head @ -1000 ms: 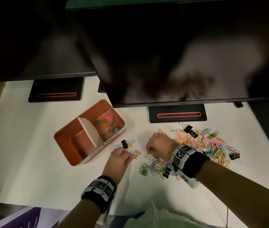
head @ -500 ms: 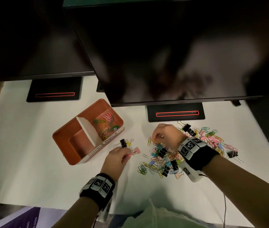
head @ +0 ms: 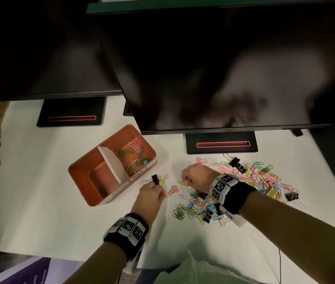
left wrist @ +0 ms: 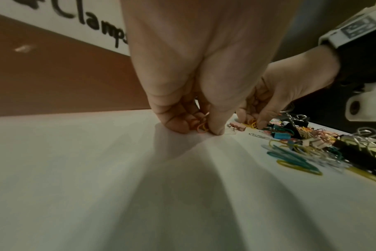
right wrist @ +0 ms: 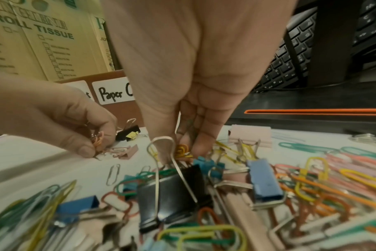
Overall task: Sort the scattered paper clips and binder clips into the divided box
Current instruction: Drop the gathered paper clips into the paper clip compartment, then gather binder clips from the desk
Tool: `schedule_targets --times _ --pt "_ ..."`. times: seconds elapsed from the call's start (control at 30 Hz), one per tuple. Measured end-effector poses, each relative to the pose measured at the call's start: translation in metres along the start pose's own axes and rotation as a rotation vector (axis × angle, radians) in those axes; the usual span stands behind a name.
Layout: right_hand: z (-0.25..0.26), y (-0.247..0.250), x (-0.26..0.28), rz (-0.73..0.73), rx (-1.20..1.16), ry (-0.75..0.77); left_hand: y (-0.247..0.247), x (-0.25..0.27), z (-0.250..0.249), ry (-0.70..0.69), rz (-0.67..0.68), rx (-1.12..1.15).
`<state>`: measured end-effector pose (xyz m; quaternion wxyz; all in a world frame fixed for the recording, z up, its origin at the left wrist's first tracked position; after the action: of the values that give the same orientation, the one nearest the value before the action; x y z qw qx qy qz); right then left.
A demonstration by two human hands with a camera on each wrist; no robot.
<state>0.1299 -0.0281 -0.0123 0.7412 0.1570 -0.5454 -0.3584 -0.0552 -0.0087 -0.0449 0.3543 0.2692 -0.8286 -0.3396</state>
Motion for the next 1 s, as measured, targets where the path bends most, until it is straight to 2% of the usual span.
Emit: schedule_targets --times 0.13,0.27,0.33,0.43,0.57,0.7,0.77,0.87,0.93,1.0 --pt "0.008 -0.001 0.002 0.053 0.085 0.002 0.001 0.003 -0.006 -0.031 0.048 -0.102" --pt "0.014 0.002 0.008 0.074 0.091 0.015 0.010 0.013 -0.010 -0.073 0.036 -0.016" --pt "0.018 0.010 0.014 0.036 0.063 0.045 0.024 0.023 -0.016 -0.142 -0.013 0.040" --pt "0.036 0.035 0.024 -0.098 0.001 0.153 0.070 0.036 -0.025 -0.194 -0.195 0.107" --pt "0.076 0.078 0.025 -0.338 -0.126 0.327 0.129 0.031 -0.015 -0.086 -0.360 0.084" --pt "0.116 0.096 0.000 -0.457 -0.195 0.390 0.141 0.017 0.003 0.022 -0.316 0.070" --pt "0.128 0.093 -0.017 -0.454 -0.244 0.370 0.141 0.017 0.004 -0.005 -0.296 0.054" --pt "0.129 0.082 -0.035 -0.374 -0.304 0.334 0.140 0.025 0.008 -0.054 -0.314 0.049" --pt "0.123 0.080 -0.037 -0.388 -0.323 0.318 0.138 0.036 0.016 -0.036 -0.373 0.044" --pt "0.118 0.080 -0.036 -0.407 -0.314 0.300 0.136 0.051 0.030 0.047 -0.459 0.019"
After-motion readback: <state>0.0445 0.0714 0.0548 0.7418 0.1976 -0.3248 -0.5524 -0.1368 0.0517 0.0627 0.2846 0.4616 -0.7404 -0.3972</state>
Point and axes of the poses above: each hand's wrist, its own x-axis away from the middle knuckle, its own y-axis out of the back of the hand, z = x × y, the point moved 3 cm from there along -x, towards the middle knuckle, and after that the axes turned 4 degrees about z, right-handed, at the moved point
